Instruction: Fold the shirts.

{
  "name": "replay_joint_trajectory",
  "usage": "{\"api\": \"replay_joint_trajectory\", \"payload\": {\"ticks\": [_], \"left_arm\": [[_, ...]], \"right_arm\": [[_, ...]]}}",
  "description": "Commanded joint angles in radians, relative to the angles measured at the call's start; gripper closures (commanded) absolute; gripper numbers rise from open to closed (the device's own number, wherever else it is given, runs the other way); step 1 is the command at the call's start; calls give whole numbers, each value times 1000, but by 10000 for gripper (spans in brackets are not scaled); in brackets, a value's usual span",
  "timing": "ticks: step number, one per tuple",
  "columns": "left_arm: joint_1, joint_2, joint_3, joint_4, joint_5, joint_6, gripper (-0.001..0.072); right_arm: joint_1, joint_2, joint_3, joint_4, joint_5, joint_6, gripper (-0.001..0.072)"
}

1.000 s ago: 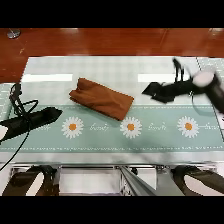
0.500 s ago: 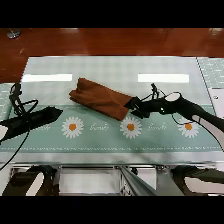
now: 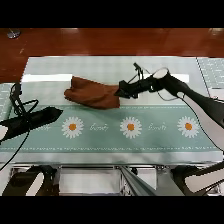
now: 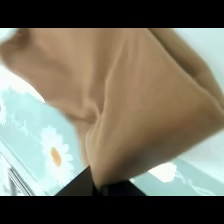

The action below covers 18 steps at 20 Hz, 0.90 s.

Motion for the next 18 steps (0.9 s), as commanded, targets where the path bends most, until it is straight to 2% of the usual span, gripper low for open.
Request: {"api": "replay_joint_trajectory", "payload": {"ticks": [1,3,6,14,18], "left_arm": [[0,0,-1,1,0,0,680],[0,0,-1,1,0,0,679],[0,0,-1,1,-7,0,679],[0,0,-1,1,-72,0,679],[0,0,-1,1,-70,0,679]], "right_arm": [[1,-10,337,-285,188,134,683],[-11,-10,536,-456,299,194,684],[-86,10,725,-527,465,208,684],[-589,223,715,-527,682,354,685],[-833,371,513,-593,747,357,686]]}}
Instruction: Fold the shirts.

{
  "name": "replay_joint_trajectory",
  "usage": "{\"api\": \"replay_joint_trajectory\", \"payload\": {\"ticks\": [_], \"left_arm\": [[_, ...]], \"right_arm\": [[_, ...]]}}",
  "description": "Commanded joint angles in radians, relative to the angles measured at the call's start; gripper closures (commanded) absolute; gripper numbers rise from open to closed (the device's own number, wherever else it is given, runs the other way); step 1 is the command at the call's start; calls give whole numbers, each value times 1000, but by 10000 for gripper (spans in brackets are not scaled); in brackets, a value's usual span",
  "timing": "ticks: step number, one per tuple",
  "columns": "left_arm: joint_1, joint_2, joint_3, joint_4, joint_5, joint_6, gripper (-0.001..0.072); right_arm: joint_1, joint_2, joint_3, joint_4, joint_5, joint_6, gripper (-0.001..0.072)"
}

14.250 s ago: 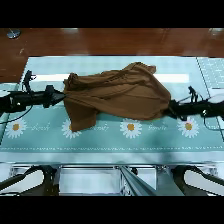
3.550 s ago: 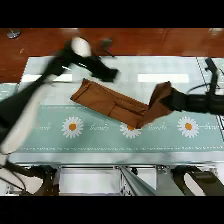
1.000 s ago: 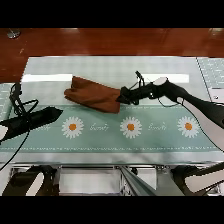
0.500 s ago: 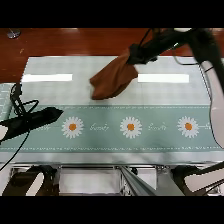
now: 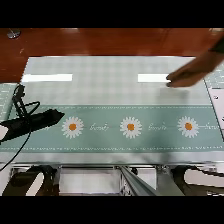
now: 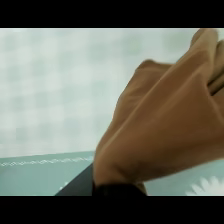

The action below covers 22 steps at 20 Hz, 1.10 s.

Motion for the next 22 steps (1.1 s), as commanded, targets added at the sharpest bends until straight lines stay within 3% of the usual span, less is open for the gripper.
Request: {"api": "replay_joint_trajectory", "payload": {"ticks": [1,5,11,14,15,16,20,21,22], "left_arm": [[0,0,0,0,-10,1,679],[0,0,0,0,-9,19,679],[0,0,0,0,-34,19,679],[0,0,0,0,-37,34,679],[0,-2,0,0,-37,34,679],[0,-6,0,0,-37,35,680],[1,-80,45,16,-60,105,679],[1,-116,95,32,-69,122,680],[1,-158,165,46,-76,124,680]], "right_arm": [[-215,136,-170,-98,77,19,687],[-402,331,-464,-238,41,13,687],[-583,637,-973,-635,-93,48,686],[-644,744,-1201,-736,-168,158,668],[-662,755,-1244,-723,-178,185,431],[-671,749,-1266,-686,-188,164,85],[-666,641,-1101,-475,-258,75,99],[-648,600,-1015,-387,-284,56,171],[-606,552,-912,-273,-319,15,361]]}}
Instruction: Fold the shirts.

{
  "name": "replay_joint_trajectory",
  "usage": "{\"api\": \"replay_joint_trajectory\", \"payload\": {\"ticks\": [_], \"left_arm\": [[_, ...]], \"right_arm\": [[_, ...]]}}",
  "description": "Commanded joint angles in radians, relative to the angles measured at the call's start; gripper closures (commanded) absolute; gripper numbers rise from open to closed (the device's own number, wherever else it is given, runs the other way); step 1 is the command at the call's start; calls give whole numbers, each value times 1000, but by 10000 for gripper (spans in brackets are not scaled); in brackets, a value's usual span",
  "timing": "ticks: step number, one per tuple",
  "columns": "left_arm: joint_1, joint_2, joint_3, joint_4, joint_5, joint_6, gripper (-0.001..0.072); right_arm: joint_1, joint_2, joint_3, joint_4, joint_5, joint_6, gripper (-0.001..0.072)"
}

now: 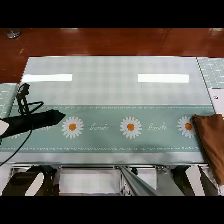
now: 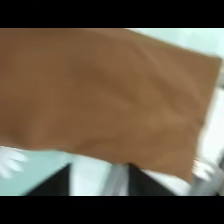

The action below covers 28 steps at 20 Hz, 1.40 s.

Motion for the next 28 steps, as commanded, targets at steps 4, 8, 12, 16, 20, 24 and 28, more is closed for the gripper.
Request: {"api": "replay_joint_trajectory", "payload": {"ticks": [4,8,12,16,20,24,28], "left_arm": [[-23,-311,557,33,-66,74,680],[-137,-494,896,105,-70,50,681],[-216,-509,788,428,-35,-129,680],[-136,-517,565,463,29,-191,680],[-121,-530,565,464,61,-173,679],[-121,-538,565,464,10,-171,679],[-123,-545,565,464,10,-171,679]], "right_arm": [[404,-237,474,747,-400,-259,683],[945,-408,585,547,-499,-272,683],[1210,-635,585,159,-368,-133,684],[1239,-799,578,-1,-176,-62,683],[1239,-819,581,-1,-212,-39,683],[1239,-818,581,24,-209,-36,683],[1239,-818,581,23,-210,-36,683]]}}
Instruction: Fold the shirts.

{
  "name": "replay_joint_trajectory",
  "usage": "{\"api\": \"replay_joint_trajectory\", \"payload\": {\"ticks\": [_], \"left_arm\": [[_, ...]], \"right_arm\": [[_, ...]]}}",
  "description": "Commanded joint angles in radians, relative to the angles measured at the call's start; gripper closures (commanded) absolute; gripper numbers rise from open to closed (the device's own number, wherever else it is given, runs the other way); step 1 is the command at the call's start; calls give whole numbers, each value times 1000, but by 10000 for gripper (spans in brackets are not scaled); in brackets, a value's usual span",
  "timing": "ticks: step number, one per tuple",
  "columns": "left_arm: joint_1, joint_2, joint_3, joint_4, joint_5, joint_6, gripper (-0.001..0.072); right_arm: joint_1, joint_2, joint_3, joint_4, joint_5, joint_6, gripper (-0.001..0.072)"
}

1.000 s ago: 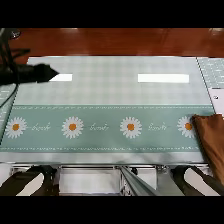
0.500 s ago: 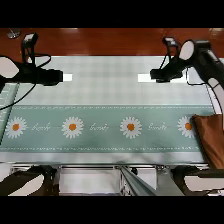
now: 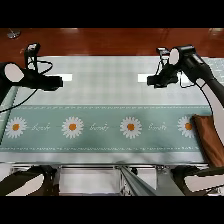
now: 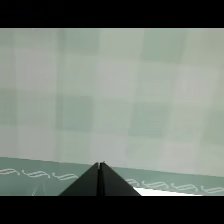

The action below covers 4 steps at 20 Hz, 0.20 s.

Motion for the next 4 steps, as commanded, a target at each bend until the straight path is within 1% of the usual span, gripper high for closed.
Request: {"api": "replay_joint_trajectory", "payload": {"ticks": [1,4], "left_arm": [[-1,-5,-2,3,-4,0,679],[-1,-5,-2,3,-4,0,679]], "right_arm": [[2,-3,1,-2,3,2,683],[2,-3,1,-2,4,2,683]]}}
